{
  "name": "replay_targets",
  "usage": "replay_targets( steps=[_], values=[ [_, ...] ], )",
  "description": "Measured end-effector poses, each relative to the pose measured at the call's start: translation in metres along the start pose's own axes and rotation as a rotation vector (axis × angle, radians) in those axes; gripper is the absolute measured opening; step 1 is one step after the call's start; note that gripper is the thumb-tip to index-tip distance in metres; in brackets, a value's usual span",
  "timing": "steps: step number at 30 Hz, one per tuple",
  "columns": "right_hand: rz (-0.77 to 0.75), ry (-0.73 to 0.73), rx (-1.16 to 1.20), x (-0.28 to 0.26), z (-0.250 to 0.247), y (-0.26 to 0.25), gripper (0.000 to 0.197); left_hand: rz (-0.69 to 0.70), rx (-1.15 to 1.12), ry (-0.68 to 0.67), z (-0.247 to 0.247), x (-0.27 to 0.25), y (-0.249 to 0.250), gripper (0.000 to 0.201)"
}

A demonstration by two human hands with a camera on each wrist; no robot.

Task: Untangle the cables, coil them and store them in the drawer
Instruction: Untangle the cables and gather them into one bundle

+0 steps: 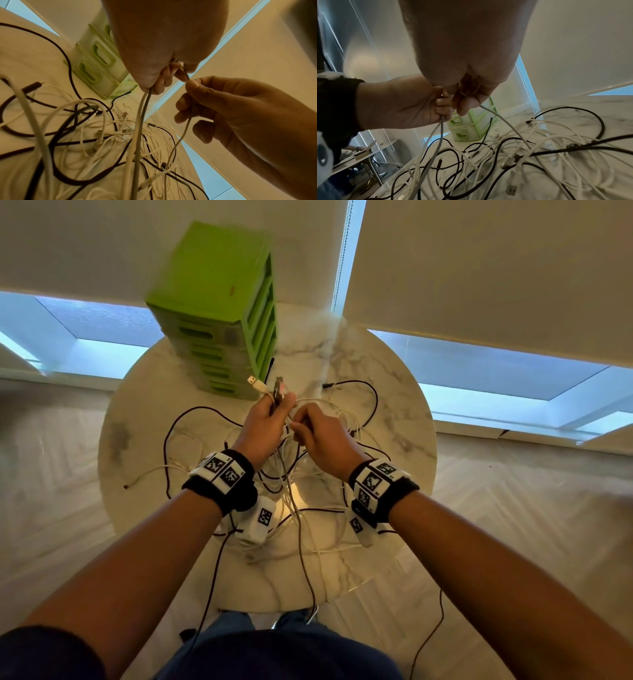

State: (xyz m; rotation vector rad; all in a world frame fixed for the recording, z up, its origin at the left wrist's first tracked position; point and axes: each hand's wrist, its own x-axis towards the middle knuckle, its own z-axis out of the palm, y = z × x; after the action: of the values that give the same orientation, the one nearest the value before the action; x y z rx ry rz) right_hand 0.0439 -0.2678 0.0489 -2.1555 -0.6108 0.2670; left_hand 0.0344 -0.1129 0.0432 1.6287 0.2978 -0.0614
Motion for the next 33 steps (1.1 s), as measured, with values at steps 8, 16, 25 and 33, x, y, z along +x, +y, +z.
replay_targets(
  steps=[8, 16, 25, 33],
  values=[
    [0.17, -0.385, -0.14, -0.01, 0.001, 0.028, 0.025, 0.088, -0.081, 0.053, -0.021, 0.002, 0.023, 0.047],
    [0.33, -0.371, -0.328, -0.033, 0.0, 0.05, 0.033, 0.038, -0.237, 0.123, -0.07, 0.019, 0.046, 0.023],
    [0.098, 0.024, -0.434, -0.003, -0.009, 0.013, 0.032, 0.009, 0.359, -0.221, -0.056, 0.005, 0.015, 0.068],
    [0.15, -0.004, -0.236, 0.003, -0.006, -0.009, 0.029, 0.102, 0.269, -0.399, -0.05, -0.001, 0.026, 0.026]
  ],
)
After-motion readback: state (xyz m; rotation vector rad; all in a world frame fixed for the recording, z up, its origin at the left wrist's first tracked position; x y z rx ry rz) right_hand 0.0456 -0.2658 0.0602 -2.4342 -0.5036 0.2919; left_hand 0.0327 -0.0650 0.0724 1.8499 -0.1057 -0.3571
